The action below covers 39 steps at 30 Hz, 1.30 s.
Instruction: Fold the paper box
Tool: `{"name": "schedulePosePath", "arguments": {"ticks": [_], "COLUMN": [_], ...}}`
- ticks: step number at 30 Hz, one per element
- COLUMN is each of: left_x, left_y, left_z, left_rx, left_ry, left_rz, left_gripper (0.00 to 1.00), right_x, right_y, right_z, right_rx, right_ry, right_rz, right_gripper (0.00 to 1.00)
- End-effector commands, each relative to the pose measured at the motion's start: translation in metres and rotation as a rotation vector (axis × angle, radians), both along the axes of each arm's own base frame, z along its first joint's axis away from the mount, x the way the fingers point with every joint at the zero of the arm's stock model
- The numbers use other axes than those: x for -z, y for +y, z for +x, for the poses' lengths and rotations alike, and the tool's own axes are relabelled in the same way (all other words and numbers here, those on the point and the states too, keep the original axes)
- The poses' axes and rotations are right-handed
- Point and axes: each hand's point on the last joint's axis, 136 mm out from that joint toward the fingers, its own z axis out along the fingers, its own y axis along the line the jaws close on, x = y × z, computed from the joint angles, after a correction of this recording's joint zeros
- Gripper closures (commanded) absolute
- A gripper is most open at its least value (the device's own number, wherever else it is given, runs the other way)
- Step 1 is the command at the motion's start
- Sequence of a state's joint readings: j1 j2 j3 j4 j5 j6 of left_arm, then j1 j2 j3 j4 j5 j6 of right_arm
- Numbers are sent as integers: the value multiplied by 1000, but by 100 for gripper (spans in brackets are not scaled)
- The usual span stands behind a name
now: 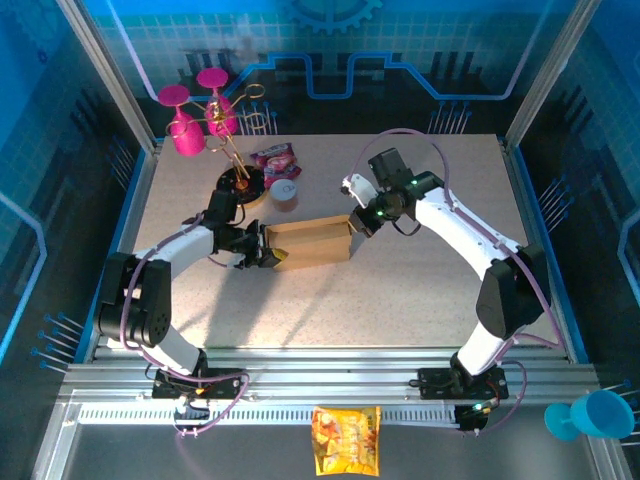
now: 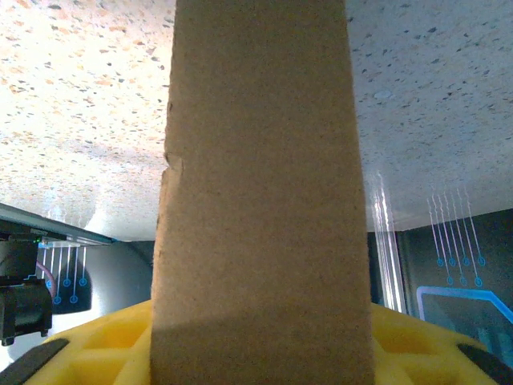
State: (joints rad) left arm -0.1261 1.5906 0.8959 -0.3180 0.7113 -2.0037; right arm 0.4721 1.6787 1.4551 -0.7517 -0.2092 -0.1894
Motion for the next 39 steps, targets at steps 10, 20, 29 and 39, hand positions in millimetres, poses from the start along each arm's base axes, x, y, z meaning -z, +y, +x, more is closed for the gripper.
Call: {"name": "schedulePosePath", "arguments": {"ticks": [10,20,29,39], "left_x": [30,29,29,29], "left_y": [18,19,21,22], "left_z": [-11,-7,-7,-6], "left_rx": [-205,-237,-253,-266], "left_ry": [277,285,288,289], "left_rz": [64,69,73,74], "left_gripper": [92,93,95,95], "right_x": [-2,2,6,18], "right_y": [16,19,22,16], "right_z": [-7,-10,-13,-20], "right_rx": [90,288,372,410], "right_ry": [23,78,121,122], "right_rz": [40,141,212,231], "right_gripper": [100,100,100,100]}}
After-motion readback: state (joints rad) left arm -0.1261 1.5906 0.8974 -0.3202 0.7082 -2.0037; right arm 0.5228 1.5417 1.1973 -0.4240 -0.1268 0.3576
